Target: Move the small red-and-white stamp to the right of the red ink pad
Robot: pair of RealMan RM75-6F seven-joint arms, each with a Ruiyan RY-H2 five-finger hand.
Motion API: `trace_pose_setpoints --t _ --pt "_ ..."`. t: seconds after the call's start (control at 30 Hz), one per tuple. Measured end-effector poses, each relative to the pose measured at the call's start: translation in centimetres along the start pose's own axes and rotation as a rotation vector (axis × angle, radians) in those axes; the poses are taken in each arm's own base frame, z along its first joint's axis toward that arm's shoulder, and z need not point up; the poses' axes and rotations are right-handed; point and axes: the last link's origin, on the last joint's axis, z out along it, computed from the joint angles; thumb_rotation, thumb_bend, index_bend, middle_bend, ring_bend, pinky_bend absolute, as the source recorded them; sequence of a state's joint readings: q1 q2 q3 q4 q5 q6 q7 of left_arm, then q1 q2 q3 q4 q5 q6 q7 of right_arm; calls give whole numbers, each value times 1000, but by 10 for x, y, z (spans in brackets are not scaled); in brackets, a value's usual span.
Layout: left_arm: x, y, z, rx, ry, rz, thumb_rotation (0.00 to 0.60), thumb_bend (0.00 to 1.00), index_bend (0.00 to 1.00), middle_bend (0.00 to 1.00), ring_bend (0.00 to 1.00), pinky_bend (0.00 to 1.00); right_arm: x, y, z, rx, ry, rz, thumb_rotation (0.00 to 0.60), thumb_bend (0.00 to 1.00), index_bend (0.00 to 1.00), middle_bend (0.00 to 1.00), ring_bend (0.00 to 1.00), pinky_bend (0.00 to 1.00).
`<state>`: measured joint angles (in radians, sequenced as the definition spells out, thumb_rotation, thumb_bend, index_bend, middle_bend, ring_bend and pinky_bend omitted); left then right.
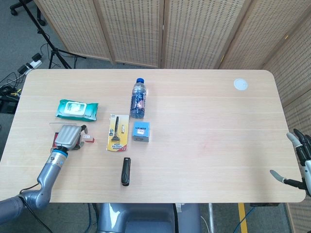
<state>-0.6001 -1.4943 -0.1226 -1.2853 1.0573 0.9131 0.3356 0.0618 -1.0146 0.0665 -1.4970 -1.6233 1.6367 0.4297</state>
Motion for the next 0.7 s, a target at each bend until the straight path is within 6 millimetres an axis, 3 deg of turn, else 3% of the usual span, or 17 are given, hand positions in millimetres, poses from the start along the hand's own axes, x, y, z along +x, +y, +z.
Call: trace_pose_setpoints --t 0.1,0.17,0.23,0.3,0.37,0.47,0.7 --pt "3 -1 -2 -3 5 -18 600 270 421 978 905 906 0 0 0 0 1 0 600 0 0 0 0 0" --pt "10 -3 -7 -12 32 -50 600 260 378 892 802 868 0 0 0 0 2 0 600 0 0 0 0 0" --pt "19 -5 -12 -24 69 -84 600 231 274 612 511 670 1 0 -1 0 4 1 600 0 0 0 0 0" --pt "29 -11 -21 -35 116 -132 600 174 99 151 108 309 1 0 -1 1 6 1 600 0 0 0 0 0" --pt "40 -22 -34 -32 156 -181 600 126 15 3 0 124 1 0 -1 2 7 1 600 0 0 0 0 0" --pt "56 -44 -59 3 217 -220 600 64 0 0 0 3 1 -1 -2 6 9 1 600 0 0 0 0 0" --pt "60 -73 -107 98 340 -289 600 42 0 0 0 0 2 -2 -3 6 15 -3 600 0 0 0 0 0"
